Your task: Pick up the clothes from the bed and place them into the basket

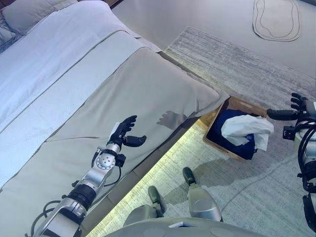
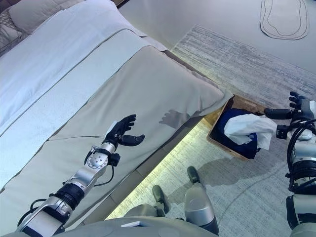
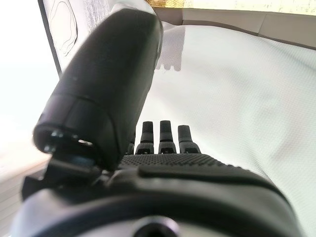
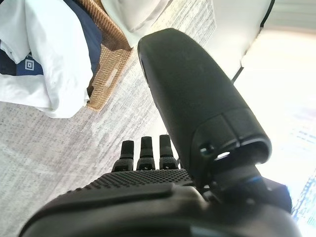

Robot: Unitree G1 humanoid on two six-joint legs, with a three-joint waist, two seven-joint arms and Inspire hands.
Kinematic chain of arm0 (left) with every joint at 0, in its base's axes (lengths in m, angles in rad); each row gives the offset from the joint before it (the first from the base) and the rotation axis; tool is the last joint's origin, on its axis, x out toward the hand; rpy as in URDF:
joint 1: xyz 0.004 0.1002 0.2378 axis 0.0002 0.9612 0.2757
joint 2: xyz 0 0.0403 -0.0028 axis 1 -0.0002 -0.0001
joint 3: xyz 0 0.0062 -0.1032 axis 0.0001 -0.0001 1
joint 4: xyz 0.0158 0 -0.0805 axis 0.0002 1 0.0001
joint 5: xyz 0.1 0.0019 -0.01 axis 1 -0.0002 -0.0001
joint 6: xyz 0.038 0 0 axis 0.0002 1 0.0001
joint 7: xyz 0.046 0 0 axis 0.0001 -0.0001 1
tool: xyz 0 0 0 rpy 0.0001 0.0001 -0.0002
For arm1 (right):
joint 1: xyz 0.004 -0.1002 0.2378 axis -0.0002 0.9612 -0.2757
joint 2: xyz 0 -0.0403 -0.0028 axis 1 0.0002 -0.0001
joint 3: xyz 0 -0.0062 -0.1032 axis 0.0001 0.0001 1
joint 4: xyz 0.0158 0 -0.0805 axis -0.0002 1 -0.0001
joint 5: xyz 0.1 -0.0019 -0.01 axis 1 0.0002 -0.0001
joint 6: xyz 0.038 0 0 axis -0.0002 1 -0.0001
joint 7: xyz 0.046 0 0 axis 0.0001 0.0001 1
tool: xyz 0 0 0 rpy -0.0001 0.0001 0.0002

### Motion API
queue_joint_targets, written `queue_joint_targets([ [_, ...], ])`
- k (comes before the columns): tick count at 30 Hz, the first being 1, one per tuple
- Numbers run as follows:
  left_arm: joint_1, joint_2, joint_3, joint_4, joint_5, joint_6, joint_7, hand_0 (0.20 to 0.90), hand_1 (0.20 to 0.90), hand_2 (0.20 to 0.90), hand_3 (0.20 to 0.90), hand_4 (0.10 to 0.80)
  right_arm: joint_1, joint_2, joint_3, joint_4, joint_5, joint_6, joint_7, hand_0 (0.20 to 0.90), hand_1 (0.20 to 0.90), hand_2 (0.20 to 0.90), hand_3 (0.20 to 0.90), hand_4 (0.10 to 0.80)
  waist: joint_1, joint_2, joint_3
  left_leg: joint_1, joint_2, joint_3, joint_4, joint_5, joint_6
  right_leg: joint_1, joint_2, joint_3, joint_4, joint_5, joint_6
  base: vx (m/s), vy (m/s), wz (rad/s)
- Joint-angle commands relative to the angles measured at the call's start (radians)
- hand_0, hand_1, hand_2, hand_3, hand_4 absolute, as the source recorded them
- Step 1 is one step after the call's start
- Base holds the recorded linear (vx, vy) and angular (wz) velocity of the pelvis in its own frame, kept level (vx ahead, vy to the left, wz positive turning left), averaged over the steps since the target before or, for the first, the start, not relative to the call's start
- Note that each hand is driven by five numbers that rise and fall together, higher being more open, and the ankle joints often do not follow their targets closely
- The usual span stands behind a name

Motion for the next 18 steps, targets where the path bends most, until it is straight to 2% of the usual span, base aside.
queue_joint_targets([
  [1, -0.027, 0.019, 0.012, -0.002, 0.016, -0.068, 0.026, 0.900, 0.900, 0.900, 0.900, 0.800, -0.058, -0.023, 0.004, -0.047, -0.057, -0.094, -0.012, 0.900, 0.900, 0.900, 0.900, 0.800, 0.029, -0.089, -0.132, 0.039, -0.028, -0.037, 0.023, -0.095, -0.005, 0.013, 0.002, -0.041, 0.005, -0.014, 0.018, 0.000, 0.048, 0.02],
  [7, -0.014, 0.010, 0.019, 0.007, 0.011, -0.062, 0.029, 0.900, 0.900, 0.900, 0.900, 0.800, -0.055, 0.019, 0.023, -0.064, -0.034, -0.093, 0.006, 0.900, 0.900, 0.900, 0.900, 0.800, 0.057, -0.106, -0.146, 0.045, -0.035, -0.065, 0.024, -0.093, -0.001, 0.034, -0.005, -0.066, 0.005, -0.017, 0.014, -0.002, 0.030, 0.10],
  [18, 0.011, -0.045, 0.030, 0.049, 0.034, -0.064, 0.056, 0.900, 0.900, 0.900, 0.900, 0.800, -0.019, 0.220, 0.167, -0.186, -0.184, -0.135, -0.054, 0.900, 0.900, 0.900, 0.900, 0.800, 0.133, -0.135, -0.160, 0.043, -0.058, -0.153, 0.017, -0.079, 0.012, 0.072, -0.025, -0.135, 0.013, -0.031, 0.006, -0.006, 0.018, 0.20],
])
